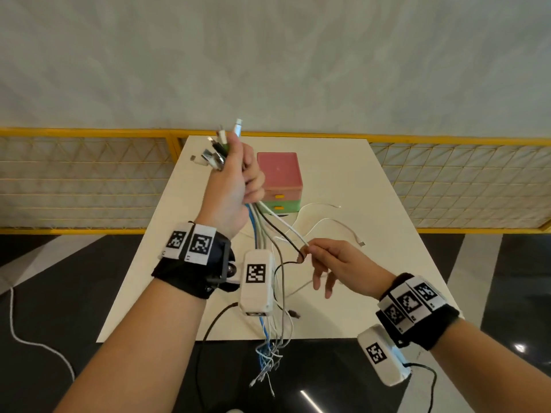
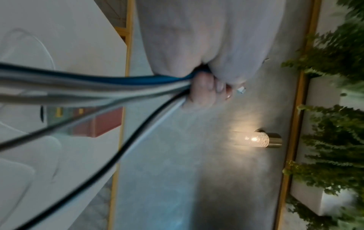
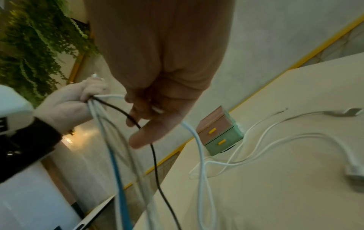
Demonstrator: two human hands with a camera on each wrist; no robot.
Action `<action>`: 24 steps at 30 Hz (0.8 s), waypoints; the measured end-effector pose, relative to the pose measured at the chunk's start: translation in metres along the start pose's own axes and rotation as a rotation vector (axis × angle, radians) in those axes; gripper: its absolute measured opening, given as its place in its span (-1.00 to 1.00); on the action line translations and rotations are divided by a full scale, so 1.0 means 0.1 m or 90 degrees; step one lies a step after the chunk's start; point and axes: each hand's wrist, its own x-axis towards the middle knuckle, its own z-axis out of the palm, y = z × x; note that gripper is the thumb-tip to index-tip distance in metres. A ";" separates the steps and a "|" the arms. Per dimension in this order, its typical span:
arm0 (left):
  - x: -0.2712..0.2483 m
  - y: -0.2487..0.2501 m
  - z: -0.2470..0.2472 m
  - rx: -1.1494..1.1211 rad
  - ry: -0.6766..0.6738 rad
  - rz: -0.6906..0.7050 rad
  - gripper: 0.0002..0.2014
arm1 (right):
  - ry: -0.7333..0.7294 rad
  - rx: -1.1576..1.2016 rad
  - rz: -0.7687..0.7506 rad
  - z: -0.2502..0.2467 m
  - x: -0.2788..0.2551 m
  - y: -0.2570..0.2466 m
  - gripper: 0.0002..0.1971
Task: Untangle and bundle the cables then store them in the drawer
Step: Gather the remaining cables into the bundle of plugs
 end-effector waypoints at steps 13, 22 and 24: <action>-0.32 0.01 0.12 0.629 -0.175 -0.001 -0.72 | 0.242 -0.295 -0.250 -0.24 0.13 -0.89 -0.82; -0.20 0.13 -0.19 0.548 0.138 0.177 -0.83 | 0.200 -0.407 -0.115 -0.49 0.08 -0.73 -0.72; -0.24 0.08 -0.13 0.551 0.113 0.161 -0.89 | 0.175 -0.454 -0.122 -0.39 0.07 -0.76 -0.72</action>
